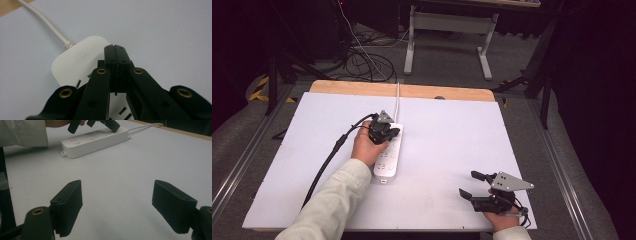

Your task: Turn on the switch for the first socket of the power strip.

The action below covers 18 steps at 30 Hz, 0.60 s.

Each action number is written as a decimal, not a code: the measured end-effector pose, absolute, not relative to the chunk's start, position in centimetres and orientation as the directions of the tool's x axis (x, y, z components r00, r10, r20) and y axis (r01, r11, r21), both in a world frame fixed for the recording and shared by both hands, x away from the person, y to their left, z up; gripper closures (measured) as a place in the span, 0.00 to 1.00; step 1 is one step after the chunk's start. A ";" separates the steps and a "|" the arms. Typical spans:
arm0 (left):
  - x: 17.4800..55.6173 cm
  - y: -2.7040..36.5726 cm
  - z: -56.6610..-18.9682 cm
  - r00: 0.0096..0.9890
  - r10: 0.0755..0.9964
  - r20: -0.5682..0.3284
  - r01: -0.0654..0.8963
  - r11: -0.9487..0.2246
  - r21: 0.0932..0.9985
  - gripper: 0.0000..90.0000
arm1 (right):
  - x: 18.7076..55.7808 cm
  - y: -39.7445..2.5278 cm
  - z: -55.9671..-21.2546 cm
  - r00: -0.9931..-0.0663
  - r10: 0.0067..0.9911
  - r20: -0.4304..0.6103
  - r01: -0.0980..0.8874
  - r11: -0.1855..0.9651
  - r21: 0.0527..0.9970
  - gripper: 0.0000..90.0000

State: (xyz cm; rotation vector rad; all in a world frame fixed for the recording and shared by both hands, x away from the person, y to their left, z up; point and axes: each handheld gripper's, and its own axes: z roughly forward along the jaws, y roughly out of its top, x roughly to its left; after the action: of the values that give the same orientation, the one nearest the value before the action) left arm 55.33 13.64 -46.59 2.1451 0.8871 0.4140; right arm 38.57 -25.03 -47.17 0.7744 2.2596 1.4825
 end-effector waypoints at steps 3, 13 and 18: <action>55.2 13.5 -46.6 0.706 0.708 0.019 0.459 -0.477 0.750 1.00 | 38.6 -25.0 -47.2 -0.799 0.601 0.021 0.259 0.312 0.914 0.27; 55.3 13.6 -46.3 0.708 0.706 0.010 0.465 -0.477 0.746 1.00 | 38.5 -25.0 -47.2 -0.799 0.601 0.019 0.258 0.313 0.914 0.27; 54.9 13.5 -44.9 0.702 0.712 0.002 0.468 -0.464 0.752 1.00 | 38.8 -24.9 -47.2 -0.800 0.600 0.021 0.260 0.315 0.913 0.27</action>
State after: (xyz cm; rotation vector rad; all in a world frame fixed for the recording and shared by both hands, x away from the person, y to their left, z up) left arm 54.94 13.55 -44.93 2.1460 0.8962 0.4085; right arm 38.84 -24.91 -47.21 0.7721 2.2643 1.4787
